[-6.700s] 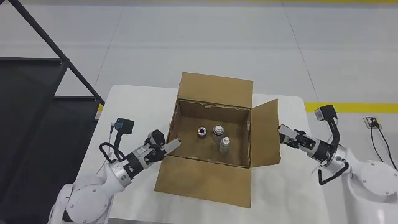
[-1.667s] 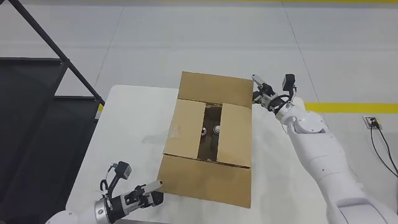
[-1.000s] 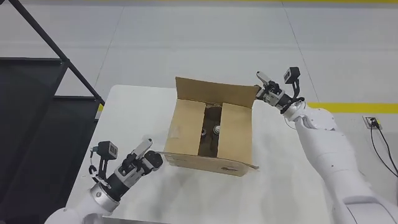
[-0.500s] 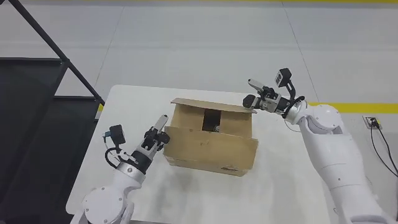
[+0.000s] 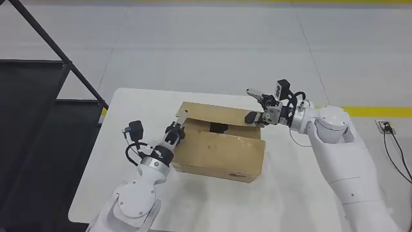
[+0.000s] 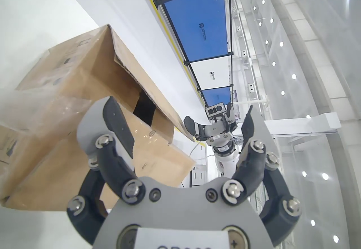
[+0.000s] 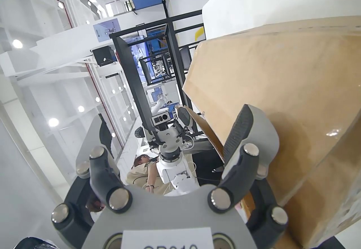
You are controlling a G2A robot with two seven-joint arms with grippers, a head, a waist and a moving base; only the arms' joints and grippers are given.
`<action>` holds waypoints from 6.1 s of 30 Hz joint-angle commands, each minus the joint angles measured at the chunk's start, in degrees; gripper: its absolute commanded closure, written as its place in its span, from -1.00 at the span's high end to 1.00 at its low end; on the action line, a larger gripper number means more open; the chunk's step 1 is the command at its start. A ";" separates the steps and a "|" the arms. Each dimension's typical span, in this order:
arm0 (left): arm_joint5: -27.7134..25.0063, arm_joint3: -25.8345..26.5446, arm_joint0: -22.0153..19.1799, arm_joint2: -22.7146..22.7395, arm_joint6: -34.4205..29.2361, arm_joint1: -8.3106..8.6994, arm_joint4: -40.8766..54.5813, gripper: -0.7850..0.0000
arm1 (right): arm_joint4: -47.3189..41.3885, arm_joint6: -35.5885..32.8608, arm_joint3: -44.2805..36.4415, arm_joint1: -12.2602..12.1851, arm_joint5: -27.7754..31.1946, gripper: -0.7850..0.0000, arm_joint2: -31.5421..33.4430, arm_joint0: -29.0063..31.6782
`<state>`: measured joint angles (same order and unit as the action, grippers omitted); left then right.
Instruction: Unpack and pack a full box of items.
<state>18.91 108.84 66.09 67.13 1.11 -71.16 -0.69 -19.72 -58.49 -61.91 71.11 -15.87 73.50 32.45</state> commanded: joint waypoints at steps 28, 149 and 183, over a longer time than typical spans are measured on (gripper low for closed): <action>-0.06 -3.42 -5.24 0.11 7.60 -3.64 5.38 1.00 | -0.41 5.99 -13.25 -1.33 3.41 1.00 -1.11 11.30; -19.61 -33.25 -3.02 11.91 2.09 -7.33 33.49 1.00 | 1.62 12.60 -16.10 -2.25 12.29 1.00 -3.63 14.29; -11.26 -35.30 -4.70 11.13 -3.58 -7.22 28.34 1.00 | 1.47 12.88 -14.67 -1.96 11.43 1.00 -5.39 11.95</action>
<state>8.07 73.89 61.73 78.30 -3.51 -78.24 27.10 -18.28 -45.59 -76.54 69.17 -4.41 68.05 44.38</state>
